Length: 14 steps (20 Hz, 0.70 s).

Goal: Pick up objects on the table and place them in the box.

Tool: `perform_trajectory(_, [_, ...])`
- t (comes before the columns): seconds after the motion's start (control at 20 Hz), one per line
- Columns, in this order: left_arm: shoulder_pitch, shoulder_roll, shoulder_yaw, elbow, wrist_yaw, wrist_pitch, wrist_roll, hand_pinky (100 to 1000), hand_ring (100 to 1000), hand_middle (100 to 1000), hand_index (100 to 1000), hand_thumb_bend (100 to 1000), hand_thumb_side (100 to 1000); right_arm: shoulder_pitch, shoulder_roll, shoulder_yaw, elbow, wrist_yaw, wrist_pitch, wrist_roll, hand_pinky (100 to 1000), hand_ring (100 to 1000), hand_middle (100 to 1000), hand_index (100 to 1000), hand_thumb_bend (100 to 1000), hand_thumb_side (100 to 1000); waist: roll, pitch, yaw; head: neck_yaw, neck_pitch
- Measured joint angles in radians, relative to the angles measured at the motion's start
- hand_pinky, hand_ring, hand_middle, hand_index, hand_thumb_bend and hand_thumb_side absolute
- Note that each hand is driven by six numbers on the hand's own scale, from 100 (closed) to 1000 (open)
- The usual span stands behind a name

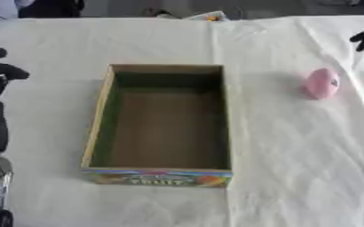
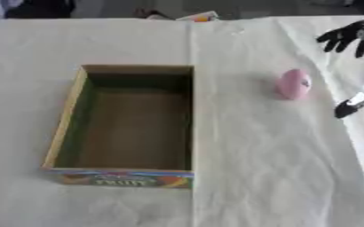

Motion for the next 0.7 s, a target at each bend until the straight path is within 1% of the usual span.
perform_trajectory(0.35, [0.0,0.0,-0.001,0.0,0.002,0.0,-0.004,550,484,571,702,100,955,-0.052,0.072,0.031,0.069,0.065,0.033,-0.015,661,821,796,982,908,483,0.001,0.002,0.003,-0.013,0.0])
perform_trajectory(0.7, [0.001,-0.001,-0.006,0.0,0.006,0.0,-0.008,551,484,571,701,100,957,-0.089,0.139,0.031,0.182,0.15,0.043,-0.06,655,816,788,959,874,495,0.005,0.005,0.011,-0.026,-0.001])
